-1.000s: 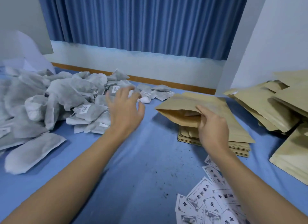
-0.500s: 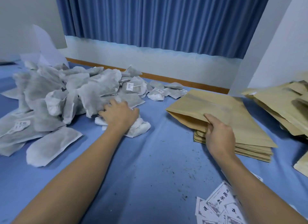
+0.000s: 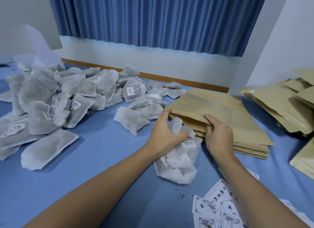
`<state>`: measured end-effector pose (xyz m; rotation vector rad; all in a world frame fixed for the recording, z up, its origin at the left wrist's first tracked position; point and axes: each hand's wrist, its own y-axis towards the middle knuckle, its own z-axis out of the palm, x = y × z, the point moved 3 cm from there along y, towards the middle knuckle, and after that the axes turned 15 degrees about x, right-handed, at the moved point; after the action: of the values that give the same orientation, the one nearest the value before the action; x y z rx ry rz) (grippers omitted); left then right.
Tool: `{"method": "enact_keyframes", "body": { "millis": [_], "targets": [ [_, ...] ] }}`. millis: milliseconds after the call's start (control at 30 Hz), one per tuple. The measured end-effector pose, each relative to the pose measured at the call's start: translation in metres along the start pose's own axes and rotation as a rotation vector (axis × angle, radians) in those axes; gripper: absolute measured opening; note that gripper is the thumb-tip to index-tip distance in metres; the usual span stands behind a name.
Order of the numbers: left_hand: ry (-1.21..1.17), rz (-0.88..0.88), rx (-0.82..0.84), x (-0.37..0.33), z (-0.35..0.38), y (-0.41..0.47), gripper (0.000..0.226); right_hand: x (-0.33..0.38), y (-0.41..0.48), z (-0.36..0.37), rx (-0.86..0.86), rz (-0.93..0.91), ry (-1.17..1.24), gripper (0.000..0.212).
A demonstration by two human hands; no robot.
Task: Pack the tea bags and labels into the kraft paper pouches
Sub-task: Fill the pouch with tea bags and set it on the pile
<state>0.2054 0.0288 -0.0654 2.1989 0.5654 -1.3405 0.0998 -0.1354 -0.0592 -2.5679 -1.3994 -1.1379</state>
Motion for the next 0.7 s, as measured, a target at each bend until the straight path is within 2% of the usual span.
{"method": "enact_keyframes", "body": {
  "millis": [67, 167, 233, 300, 333, 400, 500, 533, 633, 700],
  "targets": [
    [0.067, -0.051, 0.029, 0.000, 0.004, -0.001, 0.086, -0.003, 0.000, -0.001, -0.010, 0.004, 0.017, 0.041],
    [0.139, -0.092, -0.067, -0.003, 0.004, -0.006, 0.049, -0.006, -0.001, -0.002, -0.033, 0.009, 0.038, 0.039],
    [-0.009, 0.021, -0.125, -0.010, 0.004, -0.010, 0.029, -0.006, -0.001, -0.003, -0.048, 0.009, 0.059, 0.038],
    [-0.074, 0.216, -0.253, -0.023, -0.001, -0.016, 0.027, -0.006, -0.002, -0.004, -0.065, 0.005, 0.077, 0.037],
    [0.008, 0.300, -0.315, -0.030, -0.003, -0.019, 0.029, -0.006, -0.002, -0.005, -0.075, 0.000, 0.085, 0.037],
    [0.316, 0.370, -0.357, -0.035, -0.004, -0.022, 0.032, -0.004, -0.003, -0.005, -0.083, -0.005, 0.106, 0.036],
    [0.700, 0.317, -0.206, -0.036, 0.008, -0.021, 0.047, -0.002, -0.004, -0.005, -0.095, -0.013, 0.127, 0.036],
    [0.728, 0.357, -0.176, -0.039, 0.010, -0.021, 0.047, 0.000, -0.004, -0.005, -0.097, -0.014, 0.129, 0.037],
    [0.762, 0.640, -0.200, -0.051, 0.015, -0.024, 0.028, 0.005, -0.008, -0.005, -0.088, -0.077, 0.170, 0.037],
    [0.867, 0.680, -0.164, -0.054, 0.021, -0.021, 0.024, 0.007, -0.010, -0.005, -0.105, -0.101, 0.214, 0.030]
  ]
}}
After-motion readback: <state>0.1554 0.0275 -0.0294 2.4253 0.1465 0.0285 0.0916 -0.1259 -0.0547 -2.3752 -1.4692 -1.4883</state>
